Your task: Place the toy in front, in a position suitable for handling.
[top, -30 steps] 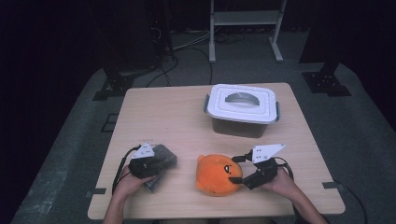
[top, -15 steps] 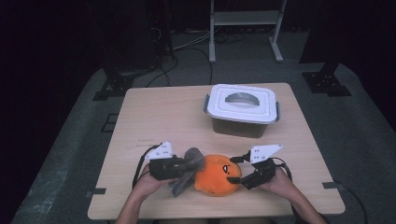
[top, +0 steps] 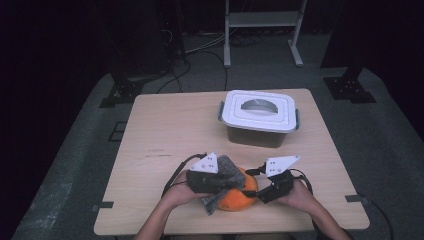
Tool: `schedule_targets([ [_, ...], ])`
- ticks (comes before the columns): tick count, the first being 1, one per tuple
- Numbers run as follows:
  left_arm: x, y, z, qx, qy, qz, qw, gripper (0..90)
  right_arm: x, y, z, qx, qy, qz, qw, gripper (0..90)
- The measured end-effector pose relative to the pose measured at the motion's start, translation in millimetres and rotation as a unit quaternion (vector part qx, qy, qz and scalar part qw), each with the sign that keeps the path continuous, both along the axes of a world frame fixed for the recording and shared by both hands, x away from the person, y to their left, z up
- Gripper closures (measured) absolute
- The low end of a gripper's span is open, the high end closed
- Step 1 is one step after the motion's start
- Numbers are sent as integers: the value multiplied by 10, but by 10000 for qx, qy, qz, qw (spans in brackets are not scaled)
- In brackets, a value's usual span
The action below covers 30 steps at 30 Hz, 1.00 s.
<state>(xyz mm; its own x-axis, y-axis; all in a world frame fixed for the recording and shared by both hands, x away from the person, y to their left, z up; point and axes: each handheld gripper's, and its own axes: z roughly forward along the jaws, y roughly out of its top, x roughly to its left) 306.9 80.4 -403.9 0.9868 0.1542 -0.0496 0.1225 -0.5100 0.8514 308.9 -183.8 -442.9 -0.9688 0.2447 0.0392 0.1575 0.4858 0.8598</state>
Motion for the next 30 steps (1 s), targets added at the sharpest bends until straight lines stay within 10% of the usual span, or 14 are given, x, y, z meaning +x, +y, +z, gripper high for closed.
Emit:
schedule_targets([
  [20, -173, 594, -244, 79, 211, 329, 9992, 762, 30, 4, -21, 24, 47, -2, 10000, 354],
  [30, -145, 336, -65, 9, 9, 68, 10000, 762, 60, 46, -14, 15, 137, -153, 9998, 352],
])
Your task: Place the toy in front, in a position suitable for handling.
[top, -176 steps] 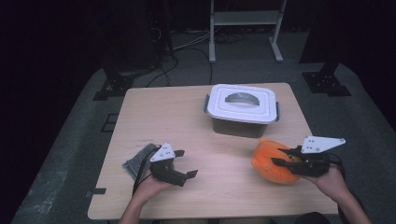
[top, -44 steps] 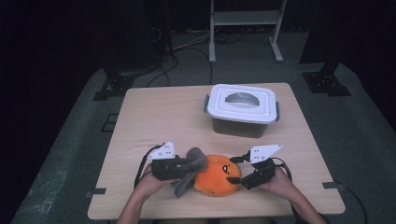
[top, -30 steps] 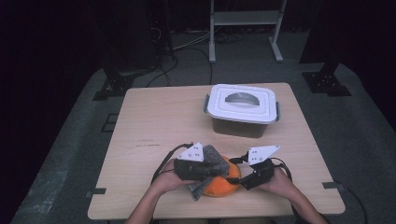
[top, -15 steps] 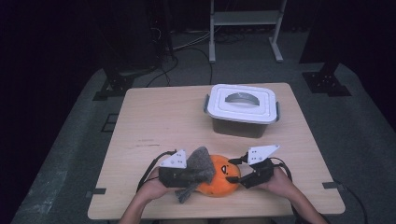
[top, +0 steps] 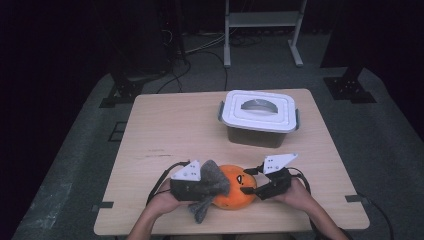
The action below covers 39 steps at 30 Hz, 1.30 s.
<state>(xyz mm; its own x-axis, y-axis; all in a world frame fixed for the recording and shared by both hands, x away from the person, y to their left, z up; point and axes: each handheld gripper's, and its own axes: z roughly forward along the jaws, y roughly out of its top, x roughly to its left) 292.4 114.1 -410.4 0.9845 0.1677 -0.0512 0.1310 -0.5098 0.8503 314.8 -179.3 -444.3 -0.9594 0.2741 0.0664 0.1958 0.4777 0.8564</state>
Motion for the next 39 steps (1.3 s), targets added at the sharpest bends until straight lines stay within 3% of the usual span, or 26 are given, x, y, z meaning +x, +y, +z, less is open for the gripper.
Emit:
schedule_targets([
  [3, 12, -98, 20, 62, -54, -140, 9999, 762, 0, 12, 12, -59, -12, -36, 10000, 352],
  [6, 26, -77, -25, 74, 7, -134, 9999, 762, 8, -7, 3, -75, -4, -31, 10000, 357],
  [11, -4, 107, -140, -21, 170, 14, 9999, 762, 21, -7, 2, -63, -17, 21, 10000, 367],
  [16, -66, 338, -224, 133, 207, 213, 9995, 760, 29, -6, 0, -42, -9, -5, 10000, 366],
  [19, -68, 385, -235, 150, 211, 286, 9993, 760, 40, 3, 2, -29, 13, -39, 10000, 367],
  [28, 19, 181, -72, -55, 38, 105, 9999, 760, 79, 104, 18, -39, 94, -225, 9997, 378],
  [30, 42, 136, -56, 17, -14, 78, 10000, 760, 75, 138, 17, -40, 72, -249, 9997, 378],
  [35, 75, 160, -101, 59, 88, 214, 9997, 761, 73, 103, 64, 20, 60, -238, 9997, 320],
  [39, 87, 226, -128, 10, 171, 347, 9993, 761, 14, 9, 177, 154, -174, -55, 9997, 287],
])
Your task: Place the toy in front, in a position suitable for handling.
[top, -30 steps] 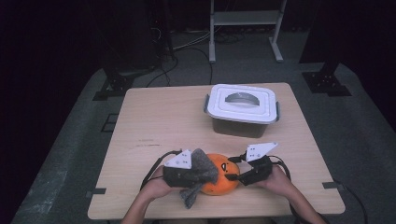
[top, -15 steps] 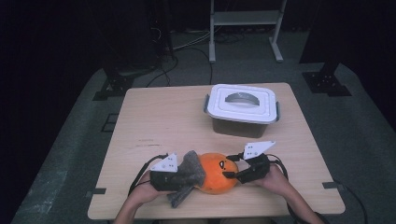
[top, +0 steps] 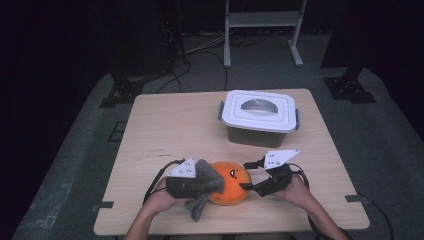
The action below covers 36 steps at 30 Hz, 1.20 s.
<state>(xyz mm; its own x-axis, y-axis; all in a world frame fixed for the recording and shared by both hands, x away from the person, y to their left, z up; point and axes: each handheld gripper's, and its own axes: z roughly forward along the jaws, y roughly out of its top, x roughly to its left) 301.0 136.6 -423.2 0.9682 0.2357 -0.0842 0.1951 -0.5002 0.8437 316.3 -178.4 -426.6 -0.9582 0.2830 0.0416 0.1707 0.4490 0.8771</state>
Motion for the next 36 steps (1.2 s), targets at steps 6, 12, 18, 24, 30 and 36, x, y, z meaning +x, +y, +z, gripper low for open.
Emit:
schedule_targets([
  [6, 17, 9, 1, -4, 12, 57, 10000, 761, -51, 57, -102, -291, -80, 79, 9995, 298],
  [12, -24, -89, 105, 111, -173, -35, 9998, 761, -13, 100, -88, -286, -50, -70, 9996, 489],
  [18, -91, -332, 190, 231, -375, -367, 9984, 760, -35, 178, -72, -354, -146, -46, 9993, 514],
  [24, -67, -254, 104, 173, -224, -298, 9992, 761, 5, 113, -109, -326, -9, -38, 9995, 539],
  [30, -106, -29, 18, 160, -102, -124, 9997, 761, 6, 109, -120, -312, -26, -5, 9995, 543],
  [36, -149, 103, -21, 419, -157, -73, 9990, 760, 19, 98, -139, -273, 5, -3, 9996, 541],
])
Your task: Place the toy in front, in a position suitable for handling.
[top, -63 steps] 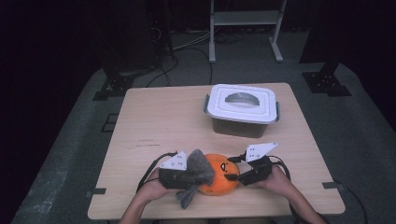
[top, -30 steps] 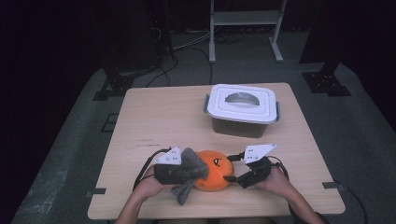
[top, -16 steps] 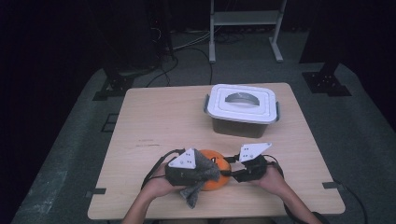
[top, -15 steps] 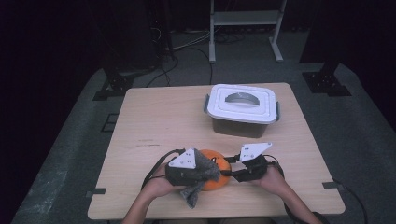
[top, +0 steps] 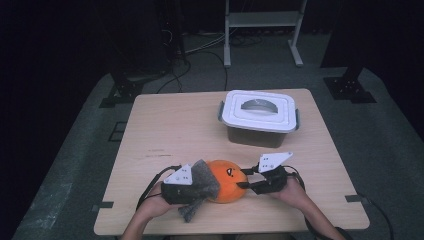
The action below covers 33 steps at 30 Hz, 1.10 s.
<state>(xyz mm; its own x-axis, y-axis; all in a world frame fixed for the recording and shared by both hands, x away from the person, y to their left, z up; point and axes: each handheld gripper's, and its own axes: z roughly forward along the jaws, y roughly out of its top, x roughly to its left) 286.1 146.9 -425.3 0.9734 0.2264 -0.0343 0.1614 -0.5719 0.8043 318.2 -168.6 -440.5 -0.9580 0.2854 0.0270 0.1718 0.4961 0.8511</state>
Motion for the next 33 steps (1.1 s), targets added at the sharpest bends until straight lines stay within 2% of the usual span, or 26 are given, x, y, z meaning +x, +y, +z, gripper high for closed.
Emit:
schedule_targets([
  [3, 0, 27, 10, -18, 25, 19, 10000, 760, -2, 1, -3, -4, -13, 1, 10000, 541],
  [6, 31, 15, 82, -289, 79, -7, 9996, 760, 2, 4, -12, -73, -44, 3, 10000, 540],
  [10, 151, -82, 237, -525, -6, 90, 9986, 760, -17, 10, -17, -104, -116, 43, 9999, 540],
  [11, 209, -118, 271, -509, -40, 146, 9986, 759, -23, 15, -16, -104, -131, 49, 9998, 539],
  [13, 301, -165, 263, -314, -63, 250, 9992, 759, -36, 23, -15, -129, -161, 53, 9998, 528],
  [15, 348, -199, 184, -233, 89, 281, 9993, 760, -40, 25, -10, -131, -134, 27, 9998, 453],
  [17, 321, -206, 109, -192, 148, 267, 9993, 761, -28, 11, 38, -105, -24, 12, 9999, 345],
  [18, 293, -193, 87, -245, 190, 257, 9992, 762, -28, -7, 79, -6, 7, 14, 10000, 336],
  [20, 226, -166, 51, -326, 258, 228, 9989, 762, -15, -41, 157, 475, 100, 20, 9988, 313],
  [21, 203, -158, 41, -323, 294, 204, 9988, 762, -7, -30, 169, 531, 188, 21, 9984, 308],
  [22, 174, -151, 33, -324, 346, 143, 9988, 761, -2, -7, 168, 517, 217, 29, 9984, 308],
  [24, 109, -143, 47, -249, 400, -2, 9989, 759, -4, 108, 81, 245, 263, 106, 9993, 311],
  [25, 95, -131, 69, -254, 416, -44, 9988, 755, -21, 157, 27, 174, 245, 130, 9995, 341],
  [26, 95, -114, 95, -299, 433, -63, 9986, 755, -47, 182, -6, 166, 96, 176, 9997, 369],
  [28, 135, -72, 197, -538, 417, 8, 9977, 754, -77, 196, 8, 53, -83, 213, 9997, 402],
  [29, 165, -70, 241, -552, 353, 55, 9978, 754, -82, 195, 12, 10, -140, 235, 9996, 409],
  [31, 226, -111, 285, -469, 250, 115, 9985, 753, -92, 189, -1, 17, -209, 286, 9994, 413],
  [33, 292, -172, 225, -298, 310, 135, 9990, 753, -101, 187, 2, 15, -201, 239, 9995, 400],
])
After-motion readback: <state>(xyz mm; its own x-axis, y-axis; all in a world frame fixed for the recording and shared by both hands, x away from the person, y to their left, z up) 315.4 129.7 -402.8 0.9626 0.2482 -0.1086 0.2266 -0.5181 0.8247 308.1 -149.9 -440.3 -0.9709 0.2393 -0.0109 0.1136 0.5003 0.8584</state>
